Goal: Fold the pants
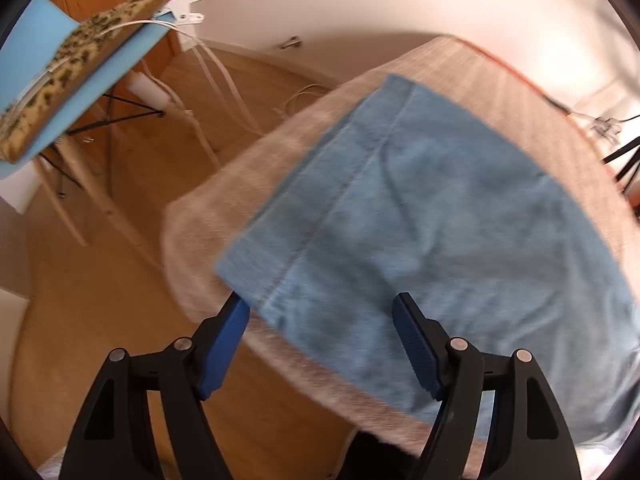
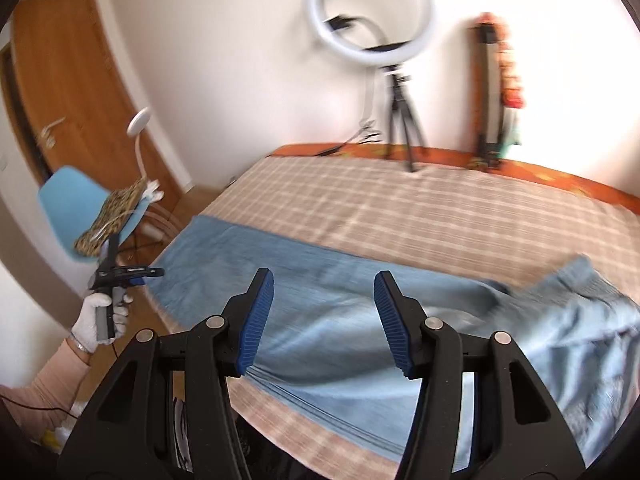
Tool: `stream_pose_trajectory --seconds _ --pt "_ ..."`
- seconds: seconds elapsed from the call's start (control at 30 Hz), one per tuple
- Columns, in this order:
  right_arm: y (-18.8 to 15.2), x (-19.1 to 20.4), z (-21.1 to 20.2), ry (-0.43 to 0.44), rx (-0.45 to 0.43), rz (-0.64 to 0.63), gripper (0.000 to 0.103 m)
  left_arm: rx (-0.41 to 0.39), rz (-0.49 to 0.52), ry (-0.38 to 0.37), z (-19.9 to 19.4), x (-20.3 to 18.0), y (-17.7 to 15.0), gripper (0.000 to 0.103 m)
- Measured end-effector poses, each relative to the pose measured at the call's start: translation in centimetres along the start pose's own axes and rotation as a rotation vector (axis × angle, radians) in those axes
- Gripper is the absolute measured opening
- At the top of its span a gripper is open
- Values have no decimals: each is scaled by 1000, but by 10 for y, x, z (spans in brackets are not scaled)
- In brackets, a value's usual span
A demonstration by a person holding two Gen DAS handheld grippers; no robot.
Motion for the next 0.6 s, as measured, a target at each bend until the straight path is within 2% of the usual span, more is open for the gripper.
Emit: stream_pose_trajectory --seconds 0.03,0.07,0.17,0.27,0.4,0.6 --pt "0 -14 -17 -22 -22 22 55 -18 -32 -72 -2 0 0 72" --pt "0 -27 -31 -37 -40 44 55 -35 -65 -107 -7 2 1 72" --pt "0 -67 -75 -82 -91 105 56 -118 -60 -84 -34 -1 6 72" --pt "-2 -104 -112 -125 -141 163 60 -176 15 -81 -64 -17 12 72" --pt "-8 -147 -151 -162 -187 230 60 -256 134 -129 -101 -55 22 72" --pt "-22 -209 -183 -217 -208 310 61 -278 295 -247 -137 -144 35 72"
Point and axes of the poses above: each gripper's, at about its wrist camera, not at the fingertips, and z roughly the way its jaws point, x to its left, y to its top, the point moved 5 cm from there along z, roughly the way its jaws point, and after that the axes turned 15 degrees about z, right-handed, at the moved point
